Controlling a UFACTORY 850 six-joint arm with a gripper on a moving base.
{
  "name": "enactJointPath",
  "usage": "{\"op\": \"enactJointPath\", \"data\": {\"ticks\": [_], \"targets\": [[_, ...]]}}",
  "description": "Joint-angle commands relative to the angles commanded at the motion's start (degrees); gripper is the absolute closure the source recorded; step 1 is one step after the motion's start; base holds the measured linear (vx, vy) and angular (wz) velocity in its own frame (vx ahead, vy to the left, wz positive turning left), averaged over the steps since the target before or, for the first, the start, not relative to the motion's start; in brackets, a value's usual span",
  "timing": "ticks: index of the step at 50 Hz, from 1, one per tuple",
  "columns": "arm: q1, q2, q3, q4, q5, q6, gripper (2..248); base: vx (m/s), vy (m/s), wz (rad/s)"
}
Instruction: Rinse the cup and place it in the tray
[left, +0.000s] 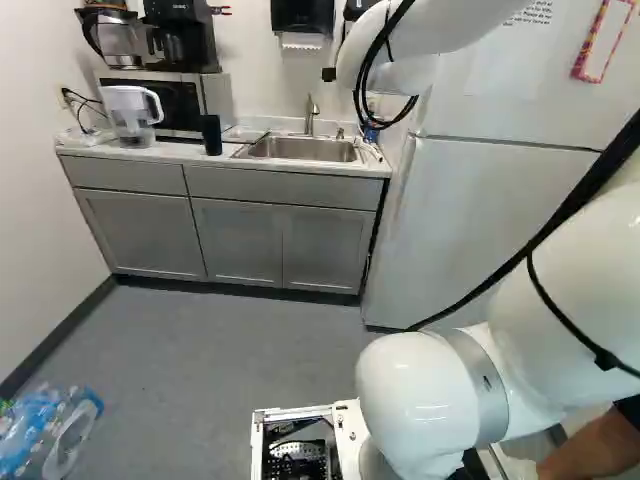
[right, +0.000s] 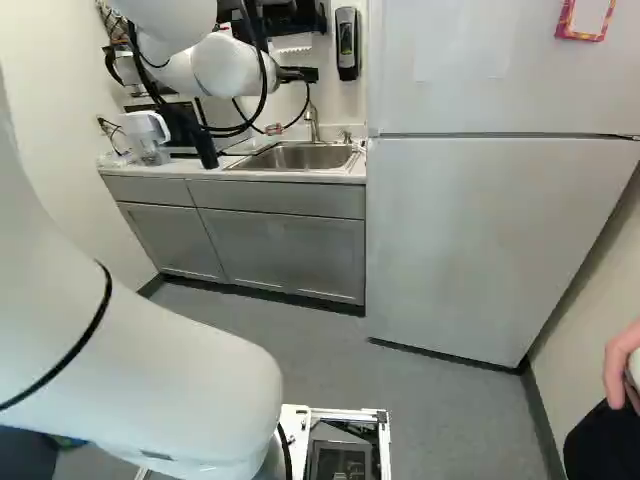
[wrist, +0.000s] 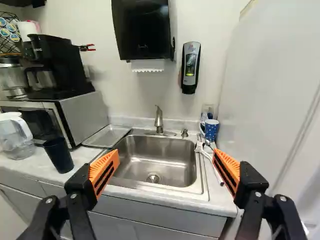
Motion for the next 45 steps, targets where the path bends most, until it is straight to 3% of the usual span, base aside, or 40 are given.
{"op": "enactJointPath", "data": {"ticks": [20,45], "targets": [[0.00,0.00,0.00,0.00,0.00,0.00,3,0.113,-0.031,-0.015],[0.00,0.00,0.00,0.00,0.00,0.00,3,0.139,0.002,0.153]]}}
